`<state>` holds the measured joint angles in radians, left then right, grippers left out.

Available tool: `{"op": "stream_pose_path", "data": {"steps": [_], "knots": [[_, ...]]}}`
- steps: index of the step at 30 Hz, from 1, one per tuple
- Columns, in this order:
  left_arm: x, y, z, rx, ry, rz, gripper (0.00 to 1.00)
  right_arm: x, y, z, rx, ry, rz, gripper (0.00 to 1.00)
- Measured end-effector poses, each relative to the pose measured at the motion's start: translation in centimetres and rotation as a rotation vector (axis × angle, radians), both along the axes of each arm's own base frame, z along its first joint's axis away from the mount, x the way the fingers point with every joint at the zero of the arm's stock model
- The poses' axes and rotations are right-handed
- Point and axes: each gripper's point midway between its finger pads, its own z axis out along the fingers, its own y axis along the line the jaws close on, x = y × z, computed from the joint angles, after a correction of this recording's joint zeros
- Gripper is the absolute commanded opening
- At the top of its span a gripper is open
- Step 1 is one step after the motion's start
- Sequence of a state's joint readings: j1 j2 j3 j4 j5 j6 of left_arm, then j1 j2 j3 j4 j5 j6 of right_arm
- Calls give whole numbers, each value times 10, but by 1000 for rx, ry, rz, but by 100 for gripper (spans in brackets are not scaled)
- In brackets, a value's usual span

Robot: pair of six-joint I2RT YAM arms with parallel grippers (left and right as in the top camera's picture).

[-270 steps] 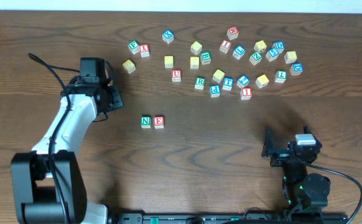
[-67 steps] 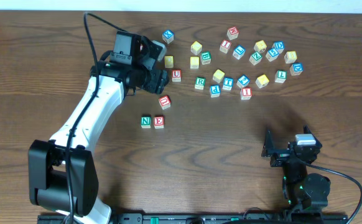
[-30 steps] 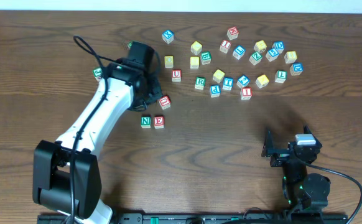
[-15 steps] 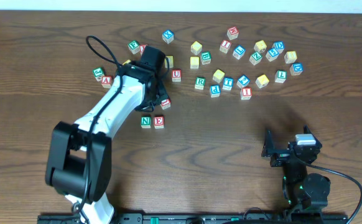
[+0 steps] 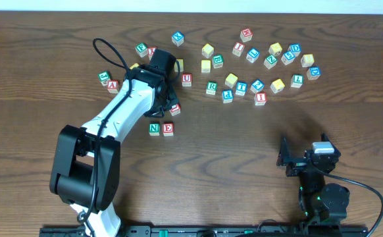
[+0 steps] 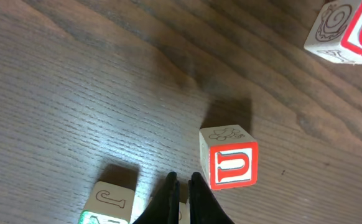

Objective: Spell out NEURIPS

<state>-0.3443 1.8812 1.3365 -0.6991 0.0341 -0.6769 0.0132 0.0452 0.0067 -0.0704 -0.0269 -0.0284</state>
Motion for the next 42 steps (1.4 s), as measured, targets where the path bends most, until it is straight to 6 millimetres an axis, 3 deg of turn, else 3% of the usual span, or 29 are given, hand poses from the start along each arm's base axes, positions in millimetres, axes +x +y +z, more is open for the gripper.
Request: {"op": "stream_pose_path", "data": {"steps": [10, 18, 27, 42], "knots": [[2, -1, -2, -8, -1, 29, 8, 0, 0, 0, 0, 0, 0, 99], [-4, -4, -29, 16, 62, 20, 8, 0, 0, 0, 0, 0, 0, 99], [-3, -20, -28, 9, 34, -13, 8, 0, 0, 0, 0, 0, 0, 99], [5, -11, -27, 61, -4, 2, 8, 0, 0, 0, 0, 0, 0, 99]]}}
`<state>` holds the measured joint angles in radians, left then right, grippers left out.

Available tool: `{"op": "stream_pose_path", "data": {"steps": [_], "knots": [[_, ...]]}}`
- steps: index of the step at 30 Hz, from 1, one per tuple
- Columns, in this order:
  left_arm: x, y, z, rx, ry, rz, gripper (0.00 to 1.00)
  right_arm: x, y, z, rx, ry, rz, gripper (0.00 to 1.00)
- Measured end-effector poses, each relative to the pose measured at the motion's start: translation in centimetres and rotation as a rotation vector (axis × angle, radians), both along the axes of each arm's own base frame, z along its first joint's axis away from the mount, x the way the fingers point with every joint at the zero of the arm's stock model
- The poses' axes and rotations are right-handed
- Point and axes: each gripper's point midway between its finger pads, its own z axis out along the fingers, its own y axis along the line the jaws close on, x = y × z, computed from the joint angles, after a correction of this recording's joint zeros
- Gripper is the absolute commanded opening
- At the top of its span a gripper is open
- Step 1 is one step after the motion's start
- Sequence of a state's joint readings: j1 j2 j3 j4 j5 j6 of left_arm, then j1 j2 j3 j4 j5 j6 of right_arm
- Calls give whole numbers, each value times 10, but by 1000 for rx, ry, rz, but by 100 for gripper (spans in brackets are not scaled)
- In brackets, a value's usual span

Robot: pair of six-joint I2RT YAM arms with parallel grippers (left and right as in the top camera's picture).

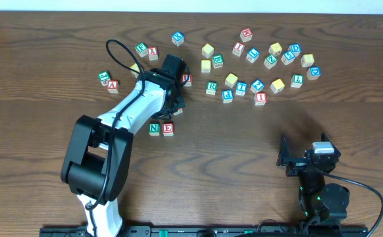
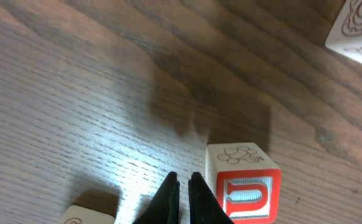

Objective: Spell out NEURIPS

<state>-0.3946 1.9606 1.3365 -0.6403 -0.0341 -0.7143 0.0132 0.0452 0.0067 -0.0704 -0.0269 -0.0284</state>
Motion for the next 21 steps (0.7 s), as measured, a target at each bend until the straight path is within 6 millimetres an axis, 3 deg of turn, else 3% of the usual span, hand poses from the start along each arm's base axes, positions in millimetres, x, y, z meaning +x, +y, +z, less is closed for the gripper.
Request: {"op": "stream_pose_path", "data": {"steps": [8, 15, 21], "knots": [[4, 0, 0, 2, -16, 2, 8, 0, 0, 0, 0, 0, 0, 99], [5, 0, -19, 13, 8, 2, 8, 0, 0, 0, 0, 0, 0, 99], [10, -2, -19, 6, -10, 2, 8, 0, 0, 0, 0, 0, 0, 99]]}}
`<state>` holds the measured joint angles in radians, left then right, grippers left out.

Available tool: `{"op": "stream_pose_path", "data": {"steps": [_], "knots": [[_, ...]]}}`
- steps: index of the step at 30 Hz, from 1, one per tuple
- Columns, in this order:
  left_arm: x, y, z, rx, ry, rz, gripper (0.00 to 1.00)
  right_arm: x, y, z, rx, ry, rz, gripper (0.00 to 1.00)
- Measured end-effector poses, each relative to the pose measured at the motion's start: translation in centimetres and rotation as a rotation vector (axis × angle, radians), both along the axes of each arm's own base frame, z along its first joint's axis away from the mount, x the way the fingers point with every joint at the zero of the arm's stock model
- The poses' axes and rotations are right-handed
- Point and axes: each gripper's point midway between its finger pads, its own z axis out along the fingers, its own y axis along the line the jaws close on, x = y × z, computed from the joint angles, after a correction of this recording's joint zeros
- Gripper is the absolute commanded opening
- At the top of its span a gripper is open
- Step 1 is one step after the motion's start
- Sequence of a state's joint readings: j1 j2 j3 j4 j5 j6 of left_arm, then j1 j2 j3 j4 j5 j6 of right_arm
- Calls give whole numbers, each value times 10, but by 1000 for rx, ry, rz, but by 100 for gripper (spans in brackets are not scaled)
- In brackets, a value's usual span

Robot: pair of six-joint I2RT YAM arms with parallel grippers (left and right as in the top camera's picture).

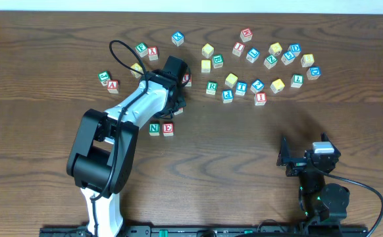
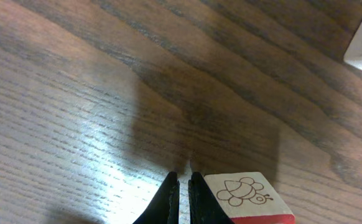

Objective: Spell out NEURIPS

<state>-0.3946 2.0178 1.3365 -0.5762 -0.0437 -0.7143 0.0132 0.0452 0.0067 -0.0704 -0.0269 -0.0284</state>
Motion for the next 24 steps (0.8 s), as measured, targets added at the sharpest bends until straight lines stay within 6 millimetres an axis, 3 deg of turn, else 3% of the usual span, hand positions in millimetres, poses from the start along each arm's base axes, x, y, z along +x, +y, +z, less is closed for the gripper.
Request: {"op": "stream_pose_path", "data": {"steps": [24], "knots": [[35, -18, 12, -62, -149, -58, 8, 0, 0, 0, 0, 0, 0, 99]]}}
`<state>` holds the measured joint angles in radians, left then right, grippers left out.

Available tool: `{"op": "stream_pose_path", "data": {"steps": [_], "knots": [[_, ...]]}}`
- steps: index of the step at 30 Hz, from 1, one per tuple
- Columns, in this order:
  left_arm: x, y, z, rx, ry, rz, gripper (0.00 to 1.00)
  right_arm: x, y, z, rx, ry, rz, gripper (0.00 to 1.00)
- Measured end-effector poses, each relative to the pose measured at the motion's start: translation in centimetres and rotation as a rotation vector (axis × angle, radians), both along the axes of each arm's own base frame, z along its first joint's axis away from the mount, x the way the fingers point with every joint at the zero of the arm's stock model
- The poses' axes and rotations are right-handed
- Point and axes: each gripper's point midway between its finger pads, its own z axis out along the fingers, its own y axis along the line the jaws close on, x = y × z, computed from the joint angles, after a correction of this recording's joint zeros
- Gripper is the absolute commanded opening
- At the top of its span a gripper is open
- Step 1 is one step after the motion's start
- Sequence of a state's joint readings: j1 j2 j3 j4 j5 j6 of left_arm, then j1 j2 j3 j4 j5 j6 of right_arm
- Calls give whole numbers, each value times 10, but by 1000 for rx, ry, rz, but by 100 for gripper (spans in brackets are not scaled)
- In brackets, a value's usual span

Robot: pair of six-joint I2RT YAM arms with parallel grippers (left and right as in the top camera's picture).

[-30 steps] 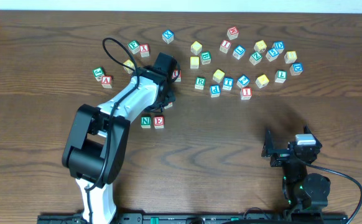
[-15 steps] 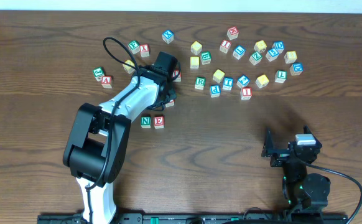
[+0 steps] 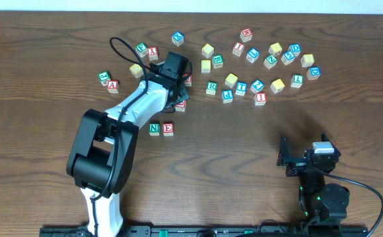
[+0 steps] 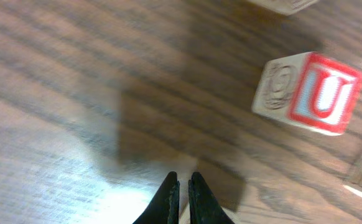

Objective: Spell out NEURIPS

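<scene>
The N block point(image 3: 154, 129) and E block point(image 3: 168, 128) stand side by side left of the table's middle. The red U block point(image 4: 311, 93) lies up and to the right of my left gripper point(image 4: 182, 180), apart from it; the left wrist view is blurred. The fingers are shut with nothing seen between them. From overhead the U block point(image 3: 188, 79) shows just right of the left gripper point(image 3: 176, 94). A red-faced block point(image 3: 180, 104) sits by the gripper's lower side. My right gripper point(image 3: 285, 158) rests at the front right, far from all blocks.
Several letter blocks are scattered along the back, from a green one point(image 3: 141, 48) and a red A point(image 3: 113, 85) on the left to a blue one point(image 3: 314, 72) on the right. A pale block corner shows at the wrist view's right edge.
In the wrist view the U block was touching-close beside the shut fingertips at the bottom edge; now it lies farther off, up and right, turned. The red-faced block beside the gripper sits slightly up and right.
The shut left gripper stood with the U block just right of its tips. At the two later moments the block sat closer and lower in the wrist view, right against the fingers. Now the U lies apart, up and right. The right arm stayed parked.
</scene>
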<state>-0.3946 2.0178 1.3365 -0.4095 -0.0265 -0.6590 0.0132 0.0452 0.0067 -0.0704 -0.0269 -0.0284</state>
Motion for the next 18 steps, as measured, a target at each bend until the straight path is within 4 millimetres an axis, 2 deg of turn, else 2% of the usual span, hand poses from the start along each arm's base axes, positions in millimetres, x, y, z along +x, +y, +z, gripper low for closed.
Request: {"op": "stream_pose_path", "data": {"steps": [10, 18], "knots": [[6, -19, 5, -76, -30, -88, 8, 0, 0, 0, 0, 0, 0, 99], [3, -33, 7, -139, -17, -138, 8, 0, 0, 0, 0, 0, 0, 99]]}}
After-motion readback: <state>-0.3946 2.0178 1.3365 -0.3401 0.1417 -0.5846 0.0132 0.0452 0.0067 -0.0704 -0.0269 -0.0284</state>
